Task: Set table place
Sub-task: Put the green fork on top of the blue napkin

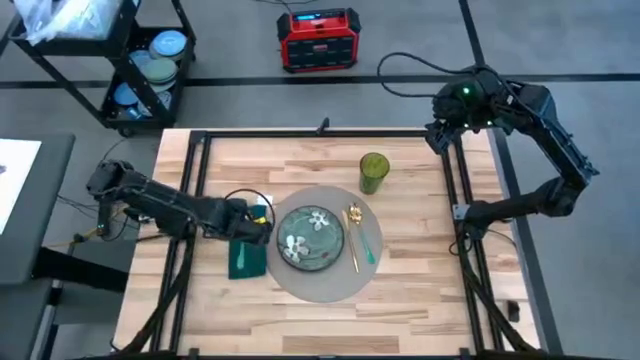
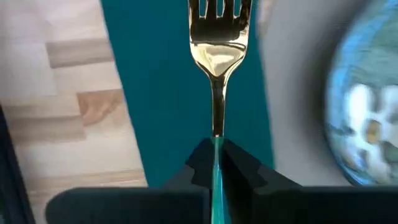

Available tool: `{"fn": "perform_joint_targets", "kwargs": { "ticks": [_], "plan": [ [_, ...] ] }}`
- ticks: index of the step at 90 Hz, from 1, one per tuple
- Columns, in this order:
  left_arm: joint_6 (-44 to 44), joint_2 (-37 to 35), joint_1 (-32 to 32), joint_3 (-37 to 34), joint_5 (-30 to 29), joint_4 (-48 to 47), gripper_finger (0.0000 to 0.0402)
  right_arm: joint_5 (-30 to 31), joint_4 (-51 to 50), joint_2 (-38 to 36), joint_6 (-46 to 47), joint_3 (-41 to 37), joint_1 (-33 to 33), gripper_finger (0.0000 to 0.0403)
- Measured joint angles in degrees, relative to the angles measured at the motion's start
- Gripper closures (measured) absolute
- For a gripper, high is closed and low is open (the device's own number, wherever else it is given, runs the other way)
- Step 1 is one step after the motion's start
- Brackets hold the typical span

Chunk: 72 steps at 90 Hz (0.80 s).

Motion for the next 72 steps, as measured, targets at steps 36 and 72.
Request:
{"fn": "perform_joint_targets", "kwargs": {
  "ticks": [36, 72],
  "plan": [
    [-3.77, -1.46, 0.94, -11.46, 2.96, 14.20, 0.0401, 0.01, -0.88, -0.04, 0.49, 0.00, 0.00, 0.0244],
    [1.93, -1.32, 4.40, -12.17, 2.78, 15.54, 0.0401, -0.10, -1.09, -0.02, 2.01, 0.00, 0.59, 0.0244]
  ]
}}
